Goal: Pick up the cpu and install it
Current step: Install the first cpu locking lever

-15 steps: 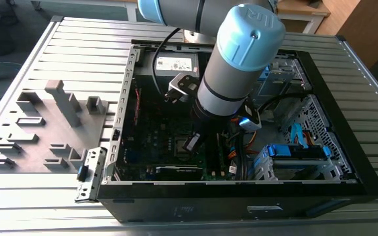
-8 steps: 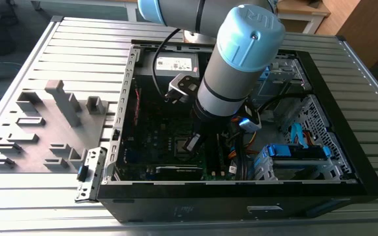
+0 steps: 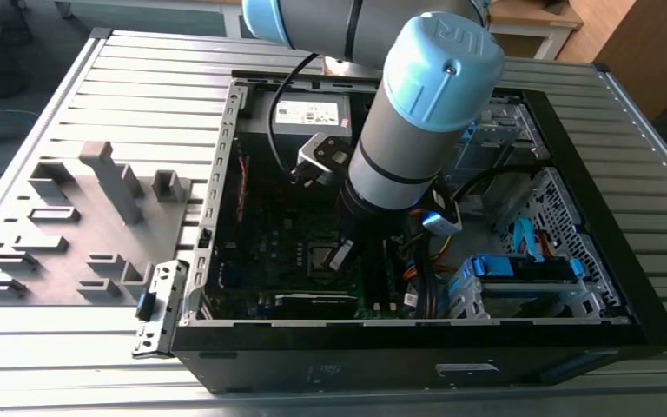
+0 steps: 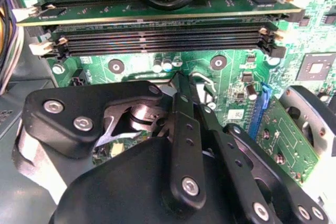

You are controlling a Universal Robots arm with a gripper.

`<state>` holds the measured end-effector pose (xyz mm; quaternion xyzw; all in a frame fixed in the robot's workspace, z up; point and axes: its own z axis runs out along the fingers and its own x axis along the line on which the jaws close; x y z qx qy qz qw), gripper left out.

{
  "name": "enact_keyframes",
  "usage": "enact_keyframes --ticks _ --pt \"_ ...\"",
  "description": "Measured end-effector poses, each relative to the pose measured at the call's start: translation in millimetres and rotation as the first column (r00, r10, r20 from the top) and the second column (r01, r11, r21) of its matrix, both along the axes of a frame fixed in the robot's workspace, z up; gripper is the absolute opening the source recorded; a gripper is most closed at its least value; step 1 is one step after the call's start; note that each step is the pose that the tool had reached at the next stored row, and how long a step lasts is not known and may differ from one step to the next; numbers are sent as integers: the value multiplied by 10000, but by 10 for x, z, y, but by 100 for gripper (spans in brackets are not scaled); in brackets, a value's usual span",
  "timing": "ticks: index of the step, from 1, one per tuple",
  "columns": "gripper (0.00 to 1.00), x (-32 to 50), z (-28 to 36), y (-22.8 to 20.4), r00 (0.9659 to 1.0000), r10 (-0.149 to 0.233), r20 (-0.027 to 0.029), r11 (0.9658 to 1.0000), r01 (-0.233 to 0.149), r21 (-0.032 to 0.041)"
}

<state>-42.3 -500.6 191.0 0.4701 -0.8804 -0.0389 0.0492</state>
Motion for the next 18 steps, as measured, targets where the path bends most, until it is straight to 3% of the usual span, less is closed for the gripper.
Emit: enact_keyframes --ticks 7,9,14,18 --pt "11 1 -1 -3 10000 2 -12 10000 -2 -3" --pt "11 3 -2 -3 10000 1 -89 10000 -1 73" --pt "11 13 -4 -2 9994 2 -336 9999 2 140" --pt "11 13 -4 -3 9994 2 -350 9999 3 144"
